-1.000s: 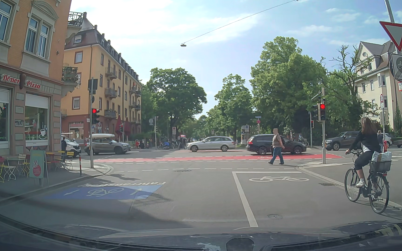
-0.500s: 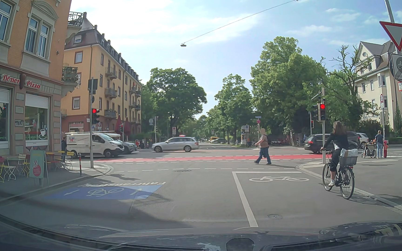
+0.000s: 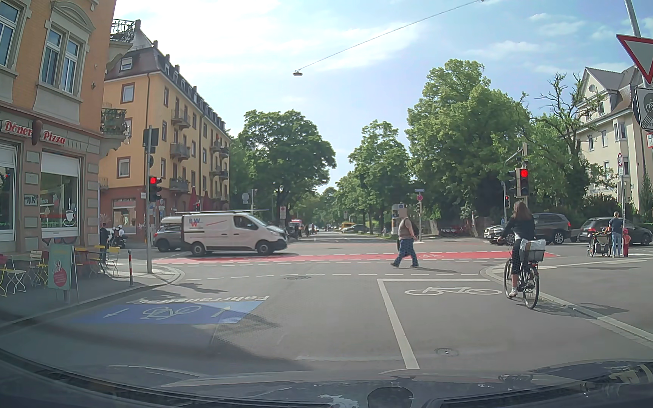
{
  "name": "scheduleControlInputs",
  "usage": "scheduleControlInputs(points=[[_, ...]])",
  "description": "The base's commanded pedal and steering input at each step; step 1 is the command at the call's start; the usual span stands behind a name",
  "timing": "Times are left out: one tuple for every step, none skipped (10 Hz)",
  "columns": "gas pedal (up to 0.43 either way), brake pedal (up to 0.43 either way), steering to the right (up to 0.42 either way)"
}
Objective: Follow the waypoints while adhering to traffic rules and regulations
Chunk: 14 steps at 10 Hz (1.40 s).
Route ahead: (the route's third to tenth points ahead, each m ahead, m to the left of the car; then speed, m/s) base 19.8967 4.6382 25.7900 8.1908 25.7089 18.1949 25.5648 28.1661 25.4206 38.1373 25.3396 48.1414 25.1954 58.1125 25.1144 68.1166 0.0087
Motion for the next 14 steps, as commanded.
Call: scheduleControlInputs(points=[[0.0, 0.287, -0.012], [0.0, 0.287, -0.013], [0.0, 0.287, -0.012], [0.0, 0.287, -0.012], [0.0, 0.287, -0.012], [0.0, 0.287, -0.014], [0.0, 0.287, -0.014], [0.0, 0.287, -0.014], [0.0, 0.28, -0.014], [0.0, 0.287, -0.014], [0.0, 0.287, -0.014], [0.0, 0.287, -0.014], [0.0, 0.287, -0.014], [0.0, 0.287, -0.014]])
